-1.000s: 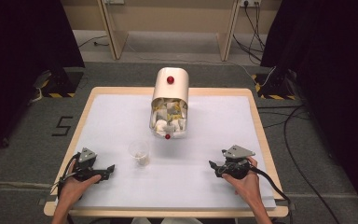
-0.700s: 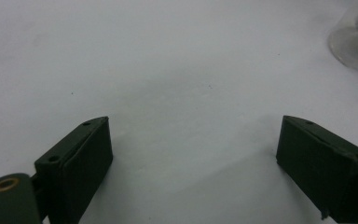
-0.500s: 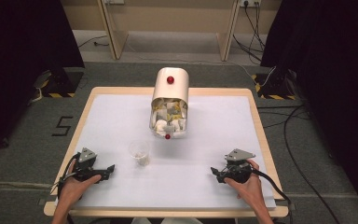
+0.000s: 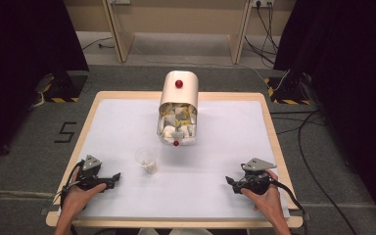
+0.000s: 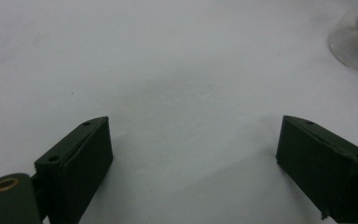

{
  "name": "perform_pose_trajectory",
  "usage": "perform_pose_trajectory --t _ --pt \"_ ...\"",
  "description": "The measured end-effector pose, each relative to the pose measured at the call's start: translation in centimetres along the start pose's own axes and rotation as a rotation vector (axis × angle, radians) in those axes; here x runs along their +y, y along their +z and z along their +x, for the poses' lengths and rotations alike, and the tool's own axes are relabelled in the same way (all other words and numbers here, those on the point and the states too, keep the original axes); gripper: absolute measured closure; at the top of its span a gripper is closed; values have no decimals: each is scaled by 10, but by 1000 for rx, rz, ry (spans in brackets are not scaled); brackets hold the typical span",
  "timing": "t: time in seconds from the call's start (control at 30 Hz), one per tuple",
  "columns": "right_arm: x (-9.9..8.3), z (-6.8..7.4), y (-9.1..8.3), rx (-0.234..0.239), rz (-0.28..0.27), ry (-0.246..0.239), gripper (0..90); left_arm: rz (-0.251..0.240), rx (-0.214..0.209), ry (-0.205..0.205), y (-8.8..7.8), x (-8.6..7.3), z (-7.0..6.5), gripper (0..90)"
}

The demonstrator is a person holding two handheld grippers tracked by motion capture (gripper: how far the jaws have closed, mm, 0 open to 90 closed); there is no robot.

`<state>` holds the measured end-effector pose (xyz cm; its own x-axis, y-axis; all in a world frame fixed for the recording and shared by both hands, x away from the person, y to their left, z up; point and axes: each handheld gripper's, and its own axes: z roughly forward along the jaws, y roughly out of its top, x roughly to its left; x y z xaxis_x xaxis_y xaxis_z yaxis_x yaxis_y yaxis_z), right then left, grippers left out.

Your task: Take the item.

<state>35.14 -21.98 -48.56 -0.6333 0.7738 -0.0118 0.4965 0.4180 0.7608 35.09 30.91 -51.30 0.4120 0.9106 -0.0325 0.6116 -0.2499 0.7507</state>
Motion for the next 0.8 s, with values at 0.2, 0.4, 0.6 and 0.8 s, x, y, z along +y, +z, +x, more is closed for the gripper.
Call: perform_pose_trajectory --t 0.2,0.4,0.6,0.8 --pt "-3 3 0 -1 33 -14 212 0 -1 1 0 0 0 94" --pt "-13 -2 -1 12 51 20 222 -1 1 1 0 0 0 94" --pt "-21 0 0 8 51 -2 190 0 1 1 0 0 0 94" --pt "-21 0 0 15 49 -1 173 -1 1 2 0 0 0 94"
